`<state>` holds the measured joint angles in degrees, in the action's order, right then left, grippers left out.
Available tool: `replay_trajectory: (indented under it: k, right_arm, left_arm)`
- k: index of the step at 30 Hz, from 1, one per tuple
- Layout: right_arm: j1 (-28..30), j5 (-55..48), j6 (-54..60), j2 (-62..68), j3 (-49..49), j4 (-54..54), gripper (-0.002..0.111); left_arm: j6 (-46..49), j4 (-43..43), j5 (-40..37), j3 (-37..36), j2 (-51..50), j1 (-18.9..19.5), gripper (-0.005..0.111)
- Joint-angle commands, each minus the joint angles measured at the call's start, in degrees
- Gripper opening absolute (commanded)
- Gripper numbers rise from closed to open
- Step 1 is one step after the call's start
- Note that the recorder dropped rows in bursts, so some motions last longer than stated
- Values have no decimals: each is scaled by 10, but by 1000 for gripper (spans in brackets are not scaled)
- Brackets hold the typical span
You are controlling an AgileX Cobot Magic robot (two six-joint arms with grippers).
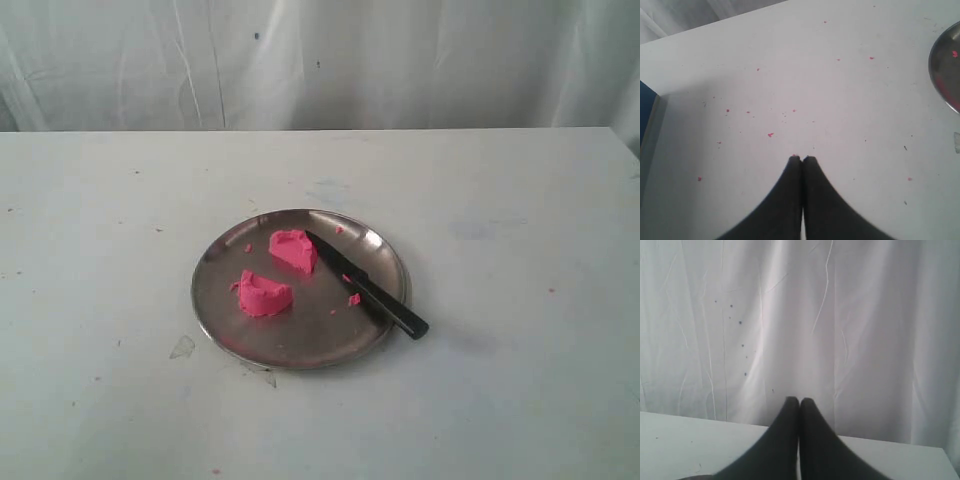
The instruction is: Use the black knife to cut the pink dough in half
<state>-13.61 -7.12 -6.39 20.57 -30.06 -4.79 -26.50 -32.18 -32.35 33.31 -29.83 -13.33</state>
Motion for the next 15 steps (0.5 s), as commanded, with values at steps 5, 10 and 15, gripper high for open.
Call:
replay_trajectory:
  k: [5,10,15]
  right_arm:
    - [12,-150,13,-89,48,-28,0]
    - [30,-126,16,-206,134,-23,0]
    - [40,61,17,-206,190,-25,0]
  left_arm:
    - [-5,2,-3,-2,4,1,0]
    - [-5,2,-3,-2,4,1,0]
    - [-5,2,0,-2,7,1,0]
